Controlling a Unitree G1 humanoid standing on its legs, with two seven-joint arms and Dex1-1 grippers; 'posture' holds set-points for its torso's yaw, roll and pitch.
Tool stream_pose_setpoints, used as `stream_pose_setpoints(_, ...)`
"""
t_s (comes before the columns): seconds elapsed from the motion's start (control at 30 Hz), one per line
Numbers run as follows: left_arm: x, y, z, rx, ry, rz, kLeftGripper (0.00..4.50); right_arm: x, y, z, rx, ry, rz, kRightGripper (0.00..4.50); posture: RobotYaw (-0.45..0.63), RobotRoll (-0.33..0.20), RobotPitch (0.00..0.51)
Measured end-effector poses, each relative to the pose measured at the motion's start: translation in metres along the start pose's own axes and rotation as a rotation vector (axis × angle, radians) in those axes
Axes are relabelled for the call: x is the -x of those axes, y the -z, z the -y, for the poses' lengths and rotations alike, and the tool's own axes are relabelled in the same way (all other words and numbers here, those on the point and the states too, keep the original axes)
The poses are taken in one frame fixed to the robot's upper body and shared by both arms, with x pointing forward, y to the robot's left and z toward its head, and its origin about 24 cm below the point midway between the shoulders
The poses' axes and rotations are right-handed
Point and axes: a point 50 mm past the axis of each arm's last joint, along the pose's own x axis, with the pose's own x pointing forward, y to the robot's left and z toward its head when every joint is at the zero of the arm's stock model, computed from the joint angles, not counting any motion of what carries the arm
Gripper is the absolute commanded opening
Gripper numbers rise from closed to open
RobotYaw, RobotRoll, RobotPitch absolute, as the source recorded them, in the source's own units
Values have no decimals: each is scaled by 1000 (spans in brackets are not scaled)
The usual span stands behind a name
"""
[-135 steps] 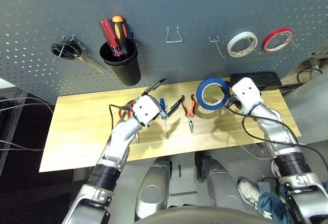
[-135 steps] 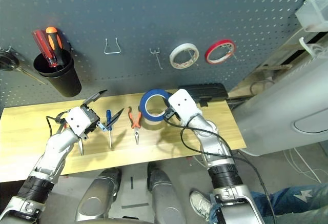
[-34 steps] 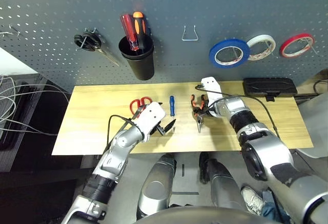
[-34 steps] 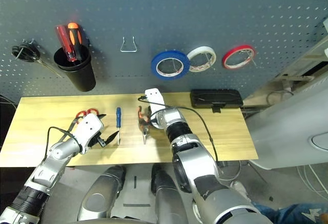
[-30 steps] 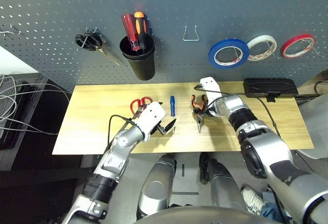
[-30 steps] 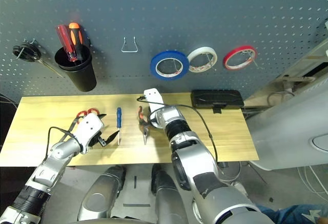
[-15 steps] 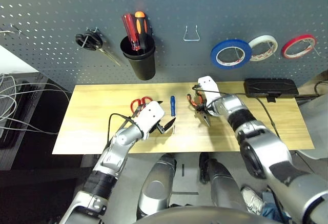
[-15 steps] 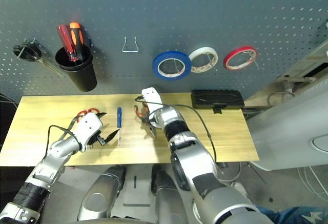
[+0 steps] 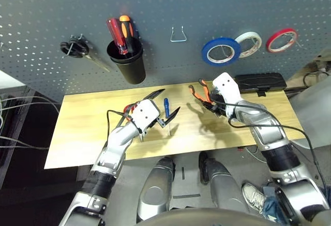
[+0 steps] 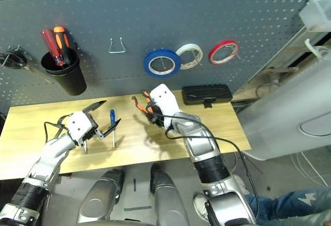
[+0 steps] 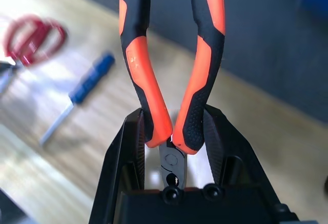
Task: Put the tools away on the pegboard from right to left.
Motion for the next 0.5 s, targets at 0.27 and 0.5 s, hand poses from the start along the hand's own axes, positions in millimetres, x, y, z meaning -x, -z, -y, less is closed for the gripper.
stream_pose_setpoints(0.27,-3,-7,-10,-29,-19,37,4500,-3,-41,9,70,53,237,1753,177,0,209)
stream_pose_setpoints(0.5,-10,-24,-20,-30,-68,127,4500,1,-87,17,85,84,446,1753,179,0,201)
